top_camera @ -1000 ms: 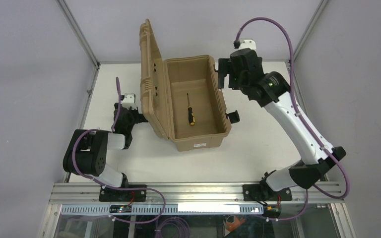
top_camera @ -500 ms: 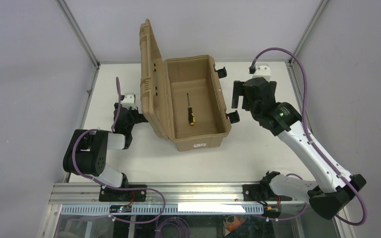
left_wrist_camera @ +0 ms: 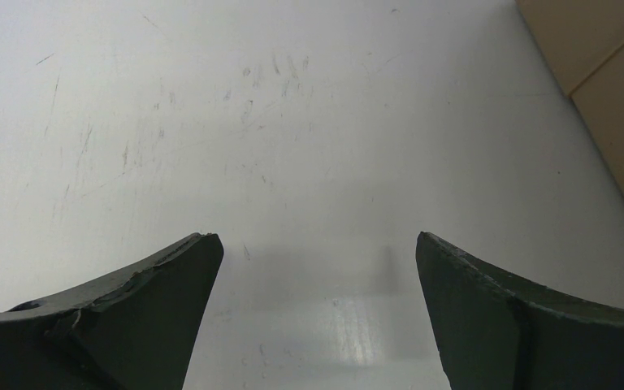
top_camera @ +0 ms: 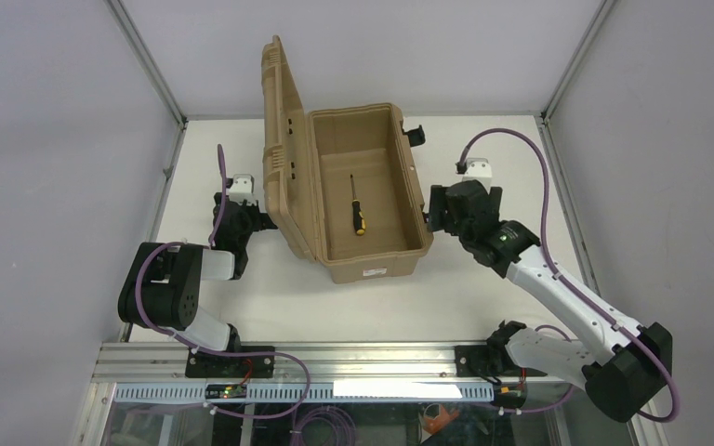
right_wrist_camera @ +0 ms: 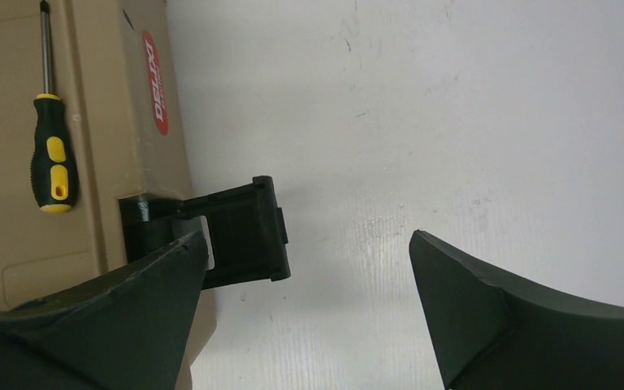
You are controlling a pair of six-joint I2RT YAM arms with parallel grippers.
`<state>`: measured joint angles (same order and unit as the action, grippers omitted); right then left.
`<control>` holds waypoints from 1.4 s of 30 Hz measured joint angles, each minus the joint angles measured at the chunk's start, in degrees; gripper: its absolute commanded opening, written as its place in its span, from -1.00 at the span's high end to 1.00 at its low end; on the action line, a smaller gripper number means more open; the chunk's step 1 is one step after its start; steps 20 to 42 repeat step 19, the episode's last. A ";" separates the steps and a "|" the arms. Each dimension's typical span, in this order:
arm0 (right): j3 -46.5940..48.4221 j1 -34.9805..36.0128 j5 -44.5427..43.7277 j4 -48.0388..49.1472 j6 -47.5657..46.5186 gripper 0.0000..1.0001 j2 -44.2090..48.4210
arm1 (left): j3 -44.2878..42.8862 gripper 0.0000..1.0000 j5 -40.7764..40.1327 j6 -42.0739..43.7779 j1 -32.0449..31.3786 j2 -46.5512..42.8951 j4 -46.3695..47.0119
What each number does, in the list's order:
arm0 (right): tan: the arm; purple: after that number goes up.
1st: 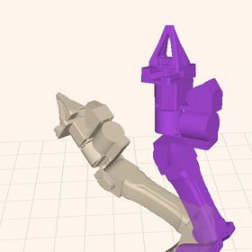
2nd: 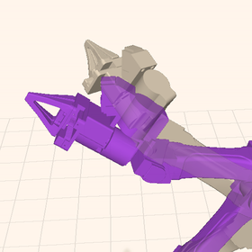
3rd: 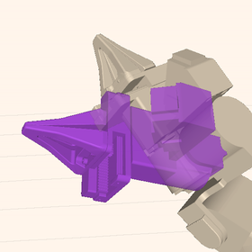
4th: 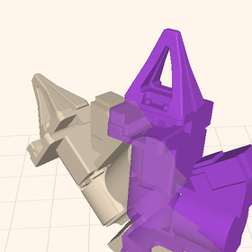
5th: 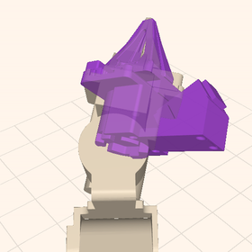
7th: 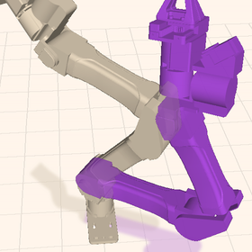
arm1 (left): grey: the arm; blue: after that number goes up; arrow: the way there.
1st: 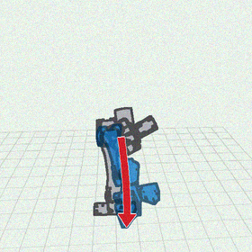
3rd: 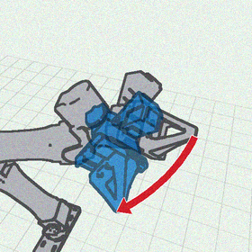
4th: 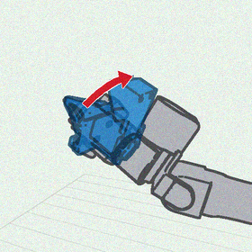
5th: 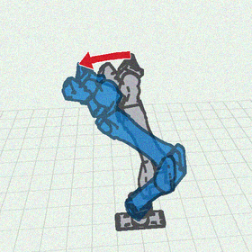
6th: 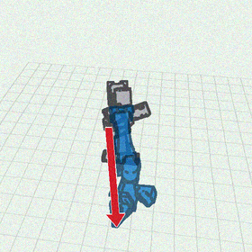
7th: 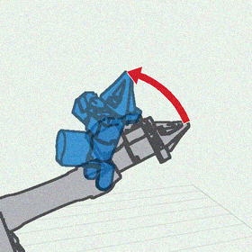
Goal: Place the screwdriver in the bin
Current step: Reset both arms
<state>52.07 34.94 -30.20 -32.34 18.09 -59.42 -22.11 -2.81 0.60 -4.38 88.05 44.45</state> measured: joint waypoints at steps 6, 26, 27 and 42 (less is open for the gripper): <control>-3.76 -0.31 0.15 3.15 1.92 -0.99 -0.17 | 0.00 -0.98 0.00 0.00 0.00 0.00 0.00; -5.18 -0.52 -1.20 5.55 3.26 -0.99 -0.15 | 0.00 -0.98 0.00 0.00 0.00 0.00 0.00; -5.18 -0.52 -1.20 5.55 3.26 -0.99 -0.15 | 0.00 -0.98 0.00 0.00 0.00 0.00 0.00; -5.18 -0.52 -1.20 5.55 3.26 -0.99 -0.15 | 0.00 -0.98 0.00 0.00 0.00 0.00 0.00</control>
